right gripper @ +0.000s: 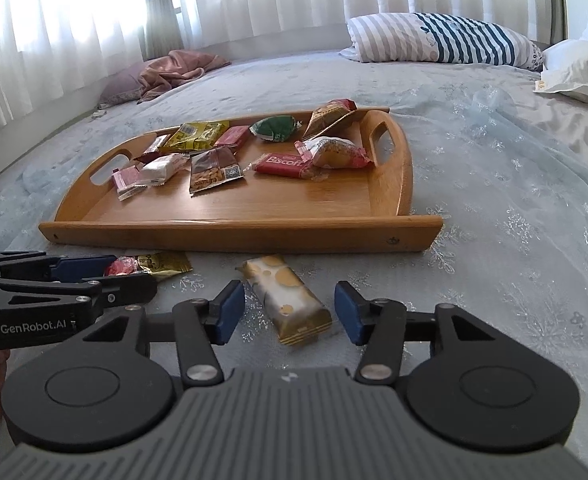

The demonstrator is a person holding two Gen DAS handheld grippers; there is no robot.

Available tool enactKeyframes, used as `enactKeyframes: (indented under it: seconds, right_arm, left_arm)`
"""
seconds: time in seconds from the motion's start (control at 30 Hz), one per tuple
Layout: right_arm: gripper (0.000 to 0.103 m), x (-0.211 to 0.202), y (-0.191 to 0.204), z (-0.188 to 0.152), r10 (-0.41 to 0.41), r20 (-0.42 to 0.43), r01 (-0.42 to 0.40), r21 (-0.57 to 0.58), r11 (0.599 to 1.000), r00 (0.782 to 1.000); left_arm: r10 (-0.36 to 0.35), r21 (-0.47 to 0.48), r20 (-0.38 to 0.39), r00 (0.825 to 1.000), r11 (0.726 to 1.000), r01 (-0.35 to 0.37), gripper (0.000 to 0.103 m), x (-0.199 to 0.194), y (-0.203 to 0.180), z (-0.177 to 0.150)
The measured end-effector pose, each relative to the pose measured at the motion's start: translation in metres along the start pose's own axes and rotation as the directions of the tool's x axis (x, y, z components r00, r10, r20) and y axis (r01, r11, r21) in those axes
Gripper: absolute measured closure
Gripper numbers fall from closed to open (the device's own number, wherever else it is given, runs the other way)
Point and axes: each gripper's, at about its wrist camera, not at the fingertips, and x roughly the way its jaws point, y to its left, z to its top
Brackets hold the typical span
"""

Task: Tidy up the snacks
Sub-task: 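Close the left tool on the red strawberry packet while the right tool grips the white cookie bar, then lift and carry the strawberry packet and cookie bar over the tray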

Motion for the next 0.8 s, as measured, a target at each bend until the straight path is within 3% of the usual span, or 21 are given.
enactKeyframes:
  seconds: [0.13, 0.27, 0.37, 0.63, 0.8]
  right_arm:
    - [0.032, 0.005, 0.005, 0.003, -0.013, -0.005, 0.012, -0.038, 0.999, 1.000]
    - [0.031, 0.009, 0.003, 0.006, 0.003, -0.002, -0.004, -0.018, 1.000, 1.000]
    - [0.050, 0.009, 0.003, 0.006, 0.015, 0.002, -0.015, -0.023, 1.000, 1.000]
    - [0.066, 0.004, 0.007, 0.004, 0.018, 0.011, -0.017, -0.043, 0.999, 1.000]
    - [0.070, 0.001, 0.008, 0.002, 0.020, 0.013, -0.019, -0.033, 0.999, 1.000]
  left_arm:
    - [0.004, 0.022, 0.021, 1.000, 1.000, -0.004, 0.063, -0.005, -0.003, -0.005]
    - [-0.015, -0.019, 0.024, 1.000, 1.000, 0.016, 0.065, -0.008, 0.004, -0.005]
    - [-0.025, -0.040, 0.035, 0.999, 0.999, 0.026, 0.065, -0.014, 0.008, -0.005]
    - [-0.018, -0.056, 0.064, 0.998, 0.998, 0.022, 0.065, -0.027, 0.009, -0.007]
    - [-0.006, -0.083, 0.087, 0.996, 0.996, 0.013, 0.066, -0.035, 0.014, -0.007]
